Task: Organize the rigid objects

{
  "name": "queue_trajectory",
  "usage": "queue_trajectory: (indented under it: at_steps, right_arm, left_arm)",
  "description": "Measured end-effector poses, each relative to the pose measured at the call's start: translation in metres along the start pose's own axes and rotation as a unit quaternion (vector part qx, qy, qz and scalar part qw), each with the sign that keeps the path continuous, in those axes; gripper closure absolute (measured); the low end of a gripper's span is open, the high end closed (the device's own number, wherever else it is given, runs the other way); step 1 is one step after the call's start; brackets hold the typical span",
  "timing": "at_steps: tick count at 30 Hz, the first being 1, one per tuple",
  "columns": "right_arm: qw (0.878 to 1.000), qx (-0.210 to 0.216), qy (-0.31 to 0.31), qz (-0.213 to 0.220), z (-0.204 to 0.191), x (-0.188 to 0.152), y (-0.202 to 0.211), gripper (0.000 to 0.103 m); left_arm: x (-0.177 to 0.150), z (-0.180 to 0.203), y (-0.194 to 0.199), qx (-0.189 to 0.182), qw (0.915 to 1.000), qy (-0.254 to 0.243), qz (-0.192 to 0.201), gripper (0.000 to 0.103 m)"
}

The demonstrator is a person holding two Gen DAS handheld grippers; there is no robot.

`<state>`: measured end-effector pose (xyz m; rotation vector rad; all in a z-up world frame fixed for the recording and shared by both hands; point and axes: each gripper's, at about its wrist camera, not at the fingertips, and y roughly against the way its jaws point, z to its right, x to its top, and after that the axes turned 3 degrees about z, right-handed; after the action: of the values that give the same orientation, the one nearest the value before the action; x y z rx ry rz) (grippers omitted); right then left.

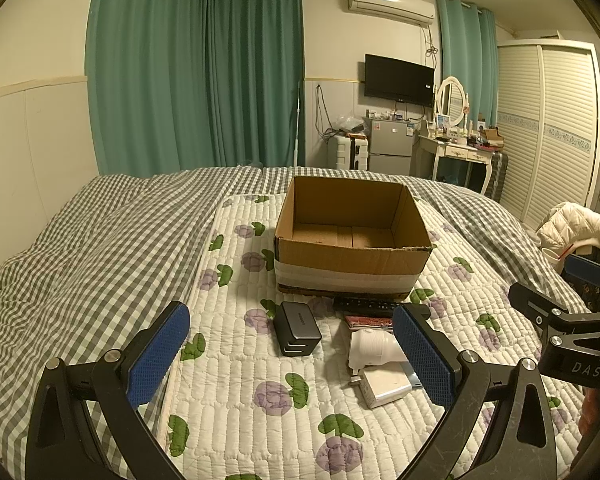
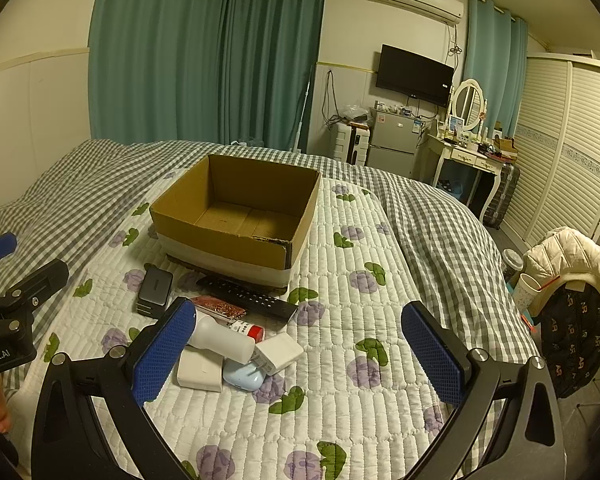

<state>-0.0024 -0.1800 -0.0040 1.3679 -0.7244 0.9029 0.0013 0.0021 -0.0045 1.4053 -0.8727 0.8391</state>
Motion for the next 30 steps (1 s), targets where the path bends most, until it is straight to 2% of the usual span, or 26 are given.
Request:
queue_trajectory:
  at_steps: [11,17,22,24,26,30]
  right_arm:
    - [1.000,-0.001,0.002,0.019,0.001,0.004,0.009,0.000]
    - [1.000,-0.003,-0.004,-0.003,0.004,-0.002,-0.001,0.000]
    - [0.999,-0.024,-0.006,-0.043,0.014,-0.013,-0.031,0.000]
    - [0.997,-0.029,-0.020,-0.070,0.022,-0.022,-0.050,0.000]
    - [0.995,-0.030,-0.035,-0.089,0.030,-0.030,-0.065,0.000]
    - [0.990,-0.044,-0.066,-0.114,0.044,-0.039,-0.090,0.000]
  left_arm:
    - [0.007,0.003,0.000,0.000,1.0000,0.007,0.005,0.000]
    - [0.004,0.008,-0.006,0.001,1.0000,0.008,-0.002,0.000]
    - [-0.019,0.022,-0.041,0.011,0.9988,-0.002,-0.047,0.000]
    - [-0.034,0.029,-0.060,0.009,0.9968,-0.005,-0.079,0.000]
    - [-0.050,0.037,-0.078,0.000,0.9935,-0.001,-0.114,0.000]
    - [-0.076,0.056,-0.102,-0.024,0.9869,-0.003,-0.159,0.000]
